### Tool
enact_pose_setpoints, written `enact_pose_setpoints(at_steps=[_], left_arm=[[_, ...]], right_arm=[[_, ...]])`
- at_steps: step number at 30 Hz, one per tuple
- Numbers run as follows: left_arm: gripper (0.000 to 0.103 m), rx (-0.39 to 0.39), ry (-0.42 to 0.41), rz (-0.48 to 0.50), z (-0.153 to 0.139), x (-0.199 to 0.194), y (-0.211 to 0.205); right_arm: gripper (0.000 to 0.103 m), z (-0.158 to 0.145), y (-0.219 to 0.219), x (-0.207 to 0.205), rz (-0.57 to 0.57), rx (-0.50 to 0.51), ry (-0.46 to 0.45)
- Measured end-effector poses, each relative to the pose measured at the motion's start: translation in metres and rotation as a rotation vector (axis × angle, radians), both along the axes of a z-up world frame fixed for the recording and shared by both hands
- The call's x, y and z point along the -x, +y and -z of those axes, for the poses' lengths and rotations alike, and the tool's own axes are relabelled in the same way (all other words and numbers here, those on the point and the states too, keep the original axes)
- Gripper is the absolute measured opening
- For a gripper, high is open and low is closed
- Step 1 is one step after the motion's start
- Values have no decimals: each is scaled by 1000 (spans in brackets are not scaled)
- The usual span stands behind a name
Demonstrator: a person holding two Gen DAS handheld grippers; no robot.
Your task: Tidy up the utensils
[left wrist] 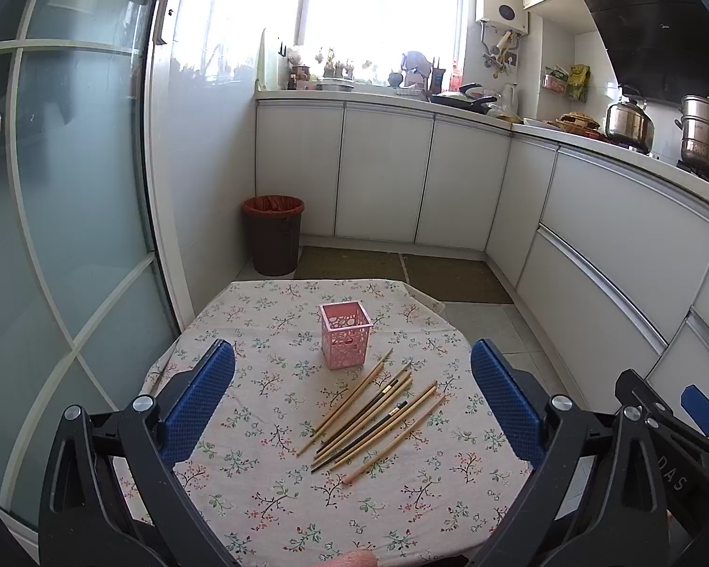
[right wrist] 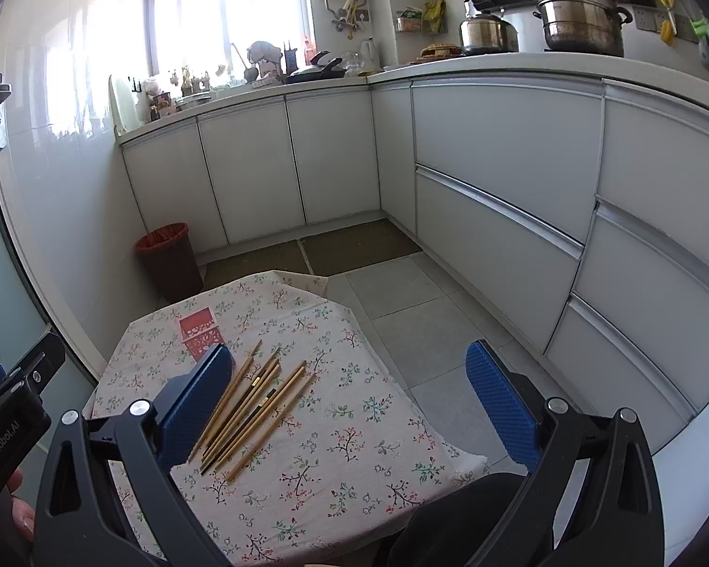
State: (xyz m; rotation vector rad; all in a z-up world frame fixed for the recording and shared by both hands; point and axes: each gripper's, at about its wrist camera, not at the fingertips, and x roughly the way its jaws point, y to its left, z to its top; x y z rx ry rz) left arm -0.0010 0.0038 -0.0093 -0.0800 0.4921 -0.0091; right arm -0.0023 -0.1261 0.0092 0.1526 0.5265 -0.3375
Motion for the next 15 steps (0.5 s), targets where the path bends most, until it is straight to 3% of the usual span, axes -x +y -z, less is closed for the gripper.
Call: enact_pose_setpoints(at_steps=[15], left_arm=[[96, -4, 13, -6, 5, -1, -2]], right_arm=[[97, 6, 0, -2, 1, 4, 10]])
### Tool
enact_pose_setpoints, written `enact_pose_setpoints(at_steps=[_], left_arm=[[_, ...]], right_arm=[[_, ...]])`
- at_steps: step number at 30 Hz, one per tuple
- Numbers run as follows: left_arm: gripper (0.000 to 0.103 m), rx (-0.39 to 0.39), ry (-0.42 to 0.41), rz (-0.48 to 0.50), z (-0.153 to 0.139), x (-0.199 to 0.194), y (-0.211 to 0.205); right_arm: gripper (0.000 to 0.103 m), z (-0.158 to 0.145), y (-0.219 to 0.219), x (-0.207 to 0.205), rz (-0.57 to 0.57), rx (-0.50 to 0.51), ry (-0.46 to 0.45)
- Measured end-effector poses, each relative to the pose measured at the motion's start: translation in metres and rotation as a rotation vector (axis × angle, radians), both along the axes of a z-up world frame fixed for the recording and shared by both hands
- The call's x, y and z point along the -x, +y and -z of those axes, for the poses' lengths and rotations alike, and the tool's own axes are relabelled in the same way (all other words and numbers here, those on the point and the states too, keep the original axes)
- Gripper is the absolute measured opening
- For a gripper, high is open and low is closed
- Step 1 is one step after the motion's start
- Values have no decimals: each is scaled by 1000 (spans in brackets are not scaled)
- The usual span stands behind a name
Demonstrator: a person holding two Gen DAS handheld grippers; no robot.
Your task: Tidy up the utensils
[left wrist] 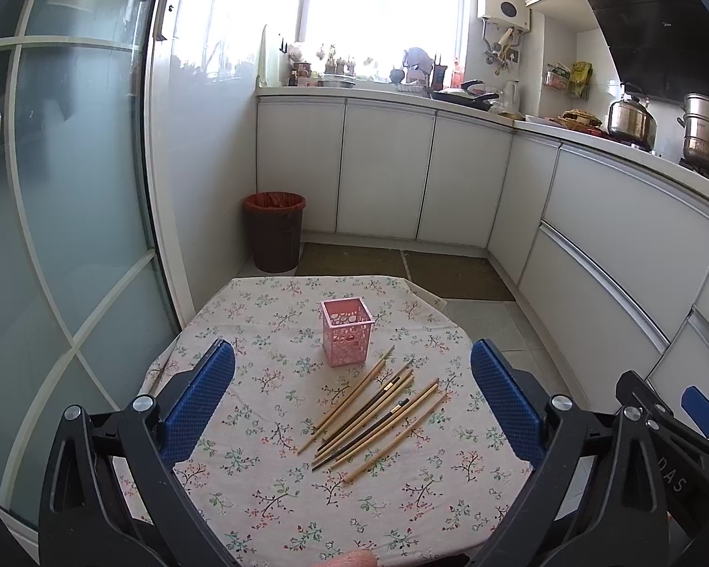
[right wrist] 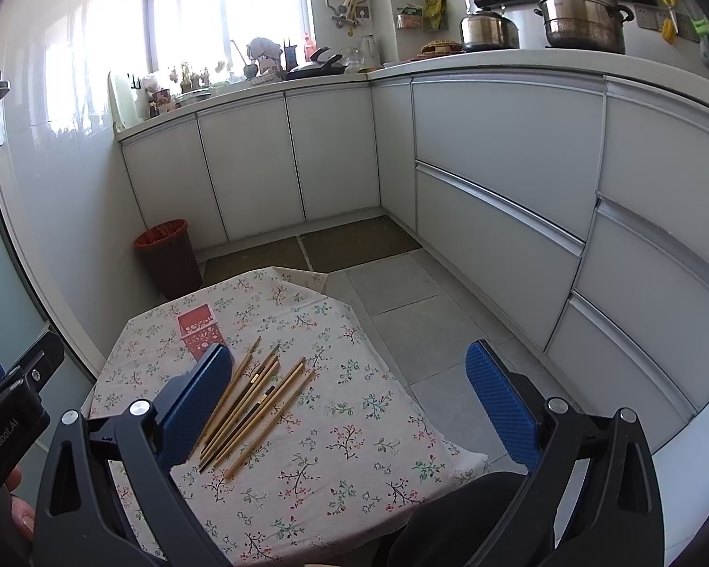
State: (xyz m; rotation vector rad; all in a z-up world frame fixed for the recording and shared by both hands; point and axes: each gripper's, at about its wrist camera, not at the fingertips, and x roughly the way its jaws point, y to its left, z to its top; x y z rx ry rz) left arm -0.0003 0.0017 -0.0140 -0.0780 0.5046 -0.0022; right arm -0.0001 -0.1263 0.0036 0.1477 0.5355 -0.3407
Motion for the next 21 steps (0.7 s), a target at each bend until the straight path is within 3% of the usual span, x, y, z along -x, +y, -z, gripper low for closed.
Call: enact_pose_setpoints(at_steps=[3, 6, 12, 16, 21], left_arm=[[96, 6, 33, 8, 5, -10, -1], [96, 34, 119, 38, 17, -34, -1], [96, 192, 488, 213, 78, -116, 0], [96, 189, 687, 272, 129, -160, -15], [96, 151, 809, 380, 161, -202, -49]], right_arm=[[96, 5, -3, -7, 8, -4, 18], [97, 20, -15, -21, 16, -60, 69], [97, 84, -78, -75, -30, -448, 228], [97, 132, -104, -108, -9, -551, 323], [96, 175, -121, -141, -12, -661, 393]])
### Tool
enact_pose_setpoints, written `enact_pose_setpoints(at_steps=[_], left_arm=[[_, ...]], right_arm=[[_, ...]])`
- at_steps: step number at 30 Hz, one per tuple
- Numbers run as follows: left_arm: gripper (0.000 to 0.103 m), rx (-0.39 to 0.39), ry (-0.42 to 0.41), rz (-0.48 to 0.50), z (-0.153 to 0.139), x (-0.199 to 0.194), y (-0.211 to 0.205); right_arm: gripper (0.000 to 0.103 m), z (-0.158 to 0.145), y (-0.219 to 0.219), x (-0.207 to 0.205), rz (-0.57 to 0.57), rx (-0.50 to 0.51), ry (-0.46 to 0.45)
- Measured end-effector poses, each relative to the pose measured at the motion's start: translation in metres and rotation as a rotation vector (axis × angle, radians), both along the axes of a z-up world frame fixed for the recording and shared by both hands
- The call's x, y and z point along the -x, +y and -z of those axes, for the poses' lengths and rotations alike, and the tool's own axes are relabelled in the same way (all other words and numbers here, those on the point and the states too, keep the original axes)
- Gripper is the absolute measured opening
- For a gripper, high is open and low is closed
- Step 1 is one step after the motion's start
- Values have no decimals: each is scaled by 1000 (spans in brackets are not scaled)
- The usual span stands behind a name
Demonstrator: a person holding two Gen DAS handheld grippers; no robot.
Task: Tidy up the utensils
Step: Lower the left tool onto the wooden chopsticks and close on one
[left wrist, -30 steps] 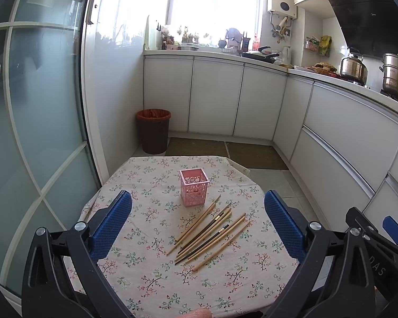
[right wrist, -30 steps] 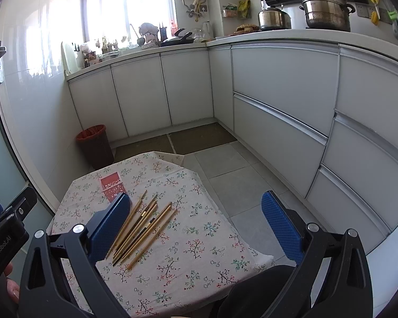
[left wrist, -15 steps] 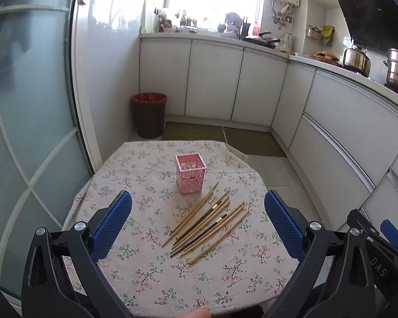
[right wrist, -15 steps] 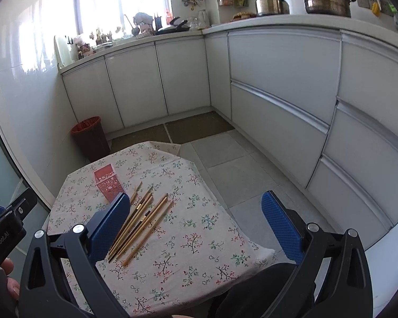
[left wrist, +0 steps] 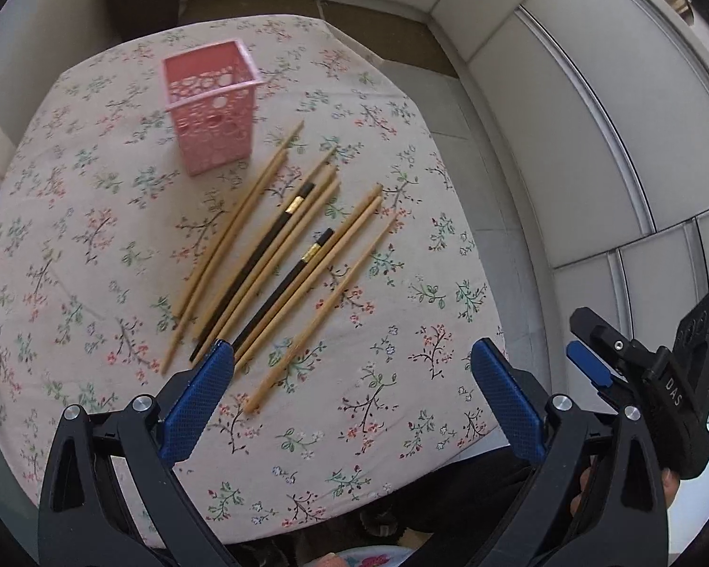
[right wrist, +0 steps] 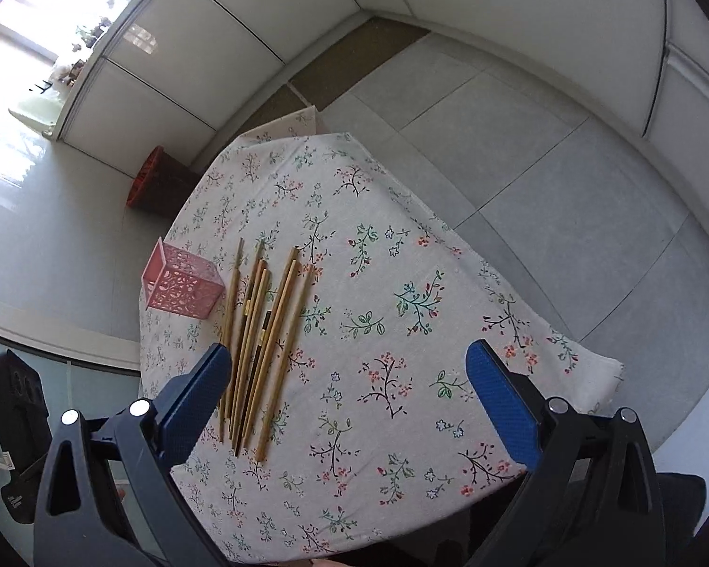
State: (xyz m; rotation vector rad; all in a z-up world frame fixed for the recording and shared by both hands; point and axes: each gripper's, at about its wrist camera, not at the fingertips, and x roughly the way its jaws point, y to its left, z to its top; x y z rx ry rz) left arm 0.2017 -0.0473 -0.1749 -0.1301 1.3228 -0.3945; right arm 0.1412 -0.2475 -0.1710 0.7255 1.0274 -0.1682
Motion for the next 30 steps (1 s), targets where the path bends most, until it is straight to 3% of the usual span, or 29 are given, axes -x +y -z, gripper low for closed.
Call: enact_pose_setpoints(at_steps=[5, 8, 10, 14, 16, 18, 21, 25, 30], left_arm=[[96, -43, 3, 150, 1, -59, -46], [95, -84, 2, 197, 9, -99, -65], [88, -133, -13, 222, 18, -116, -78], [84, -147, 74, 372, 47, -112, -104], [74, -193, 105, 421, 67, -106, -108], [57, -222, 130, 421, 83, -105, -106], [54, -217, 136, 390, 93, -115, -101], [48, -260, 87, 359, 92, -133, -102], [30, -279, 94, 339, 99, -154, -105]], right_arm=[[97, 26, -17, -19, 8, -37, 48], [97, 40, -29, -23, 20, -137, 77], [96, 45, -34, -26, 19, -173, 88], [97, 46, -47, -22, 92, -140, 96], [97, 49, -60, -17, 157, -165, 99], [97, 53, -67, -13, 202, -192, 108], [97, 56, -65, -15, 193, -208, 116], [96, 56, -62, -16, 188, -195, 118], [96, 57, -62, -17, 177, -193, 129]])
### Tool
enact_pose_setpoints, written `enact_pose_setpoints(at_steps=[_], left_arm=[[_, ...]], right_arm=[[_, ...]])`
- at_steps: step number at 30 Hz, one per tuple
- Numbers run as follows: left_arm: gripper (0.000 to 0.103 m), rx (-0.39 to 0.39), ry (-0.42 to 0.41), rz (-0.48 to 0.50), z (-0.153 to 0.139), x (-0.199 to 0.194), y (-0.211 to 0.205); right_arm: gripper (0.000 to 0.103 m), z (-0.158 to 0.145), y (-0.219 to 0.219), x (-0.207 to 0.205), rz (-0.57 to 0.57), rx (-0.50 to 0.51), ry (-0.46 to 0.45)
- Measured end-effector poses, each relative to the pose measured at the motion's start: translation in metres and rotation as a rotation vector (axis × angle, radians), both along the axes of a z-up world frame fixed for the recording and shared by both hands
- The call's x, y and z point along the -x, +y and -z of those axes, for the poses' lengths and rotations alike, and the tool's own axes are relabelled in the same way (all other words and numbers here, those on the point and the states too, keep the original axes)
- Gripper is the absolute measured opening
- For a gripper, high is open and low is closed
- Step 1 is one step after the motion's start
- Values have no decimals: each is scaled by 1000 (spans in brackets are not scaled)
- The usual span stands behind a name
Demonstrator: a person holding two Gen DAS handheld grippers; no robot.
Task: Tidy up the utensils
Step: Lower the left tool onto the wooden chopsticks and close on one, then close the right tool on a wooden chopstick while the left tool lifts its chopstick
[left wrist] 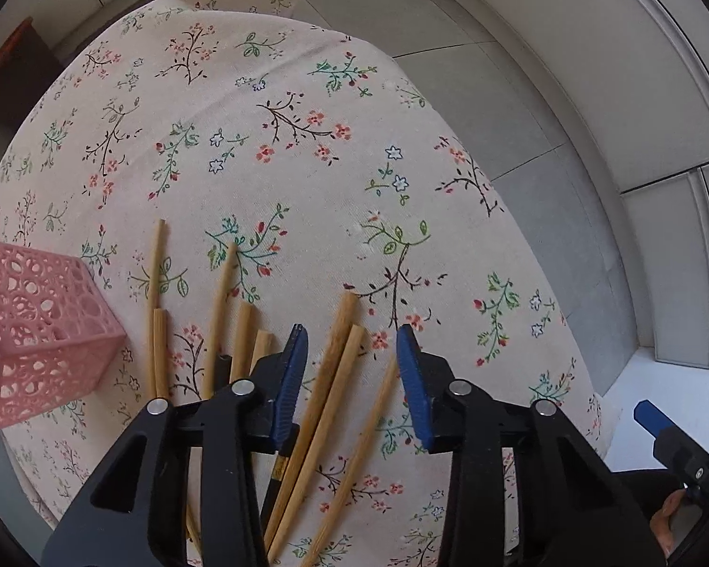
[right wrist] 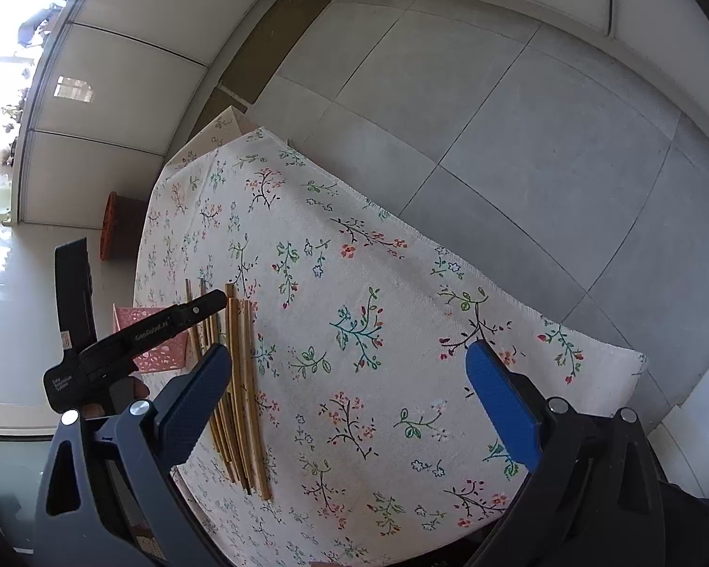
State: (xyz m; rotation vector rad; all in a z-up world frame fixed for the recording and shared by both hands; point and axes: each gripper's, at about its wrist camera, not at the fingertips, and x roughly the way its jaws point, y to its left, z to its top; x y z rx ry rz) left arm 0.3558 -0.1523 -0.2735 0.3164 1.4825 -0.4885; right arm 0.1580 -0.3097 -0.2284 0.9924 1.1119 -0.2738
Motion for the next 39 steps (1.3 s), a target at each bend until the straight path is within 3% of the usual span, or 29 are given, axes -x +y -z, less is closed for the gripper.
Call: enact_pose_setpoints(at_steps=[7, 10, 12, 19, 22, 26, 30, 31, 36, 39], left_arm=[[29, -11, 26, -29, 14, -23, -4], [22, -8, 11, -48, 15, -29, -3], [15, -7, 7, -59, 19, -21, 4], [18, 53, -6, -88, 18, -3, 26], [11, 61, -30, -110, 17, 4, 34], [7, 162, -81, -187, -7, 22, 62], [7, 275, -136, -204, -48, 53, 90], [7, 294, -140, -195, -51, 77, 90], [7, 350, -176, -206, -66, 122, 136], [7, 407, -206, -232, -78, 135, 157]], right_arm=[[96, 1, 3, -4, -16, 23, 4], [96, 0, 6, -6, -34, 40, 7], [96, -1, 9, -7, -48, 54, 9], [96, 1, 23, -14, -98, 129, 50], [96, -1, 33, -18, -125, 189, 63], [96, 1, 42, -21, -129, 250, 85], [96, 10, 58, -36, -163, 230, 122], [96, 12, 63, -43, -176, 223, 129], [96, 16, 95, -80, -243, 233, 145], [82, 27, 112, -108, -304, 242, 193]])
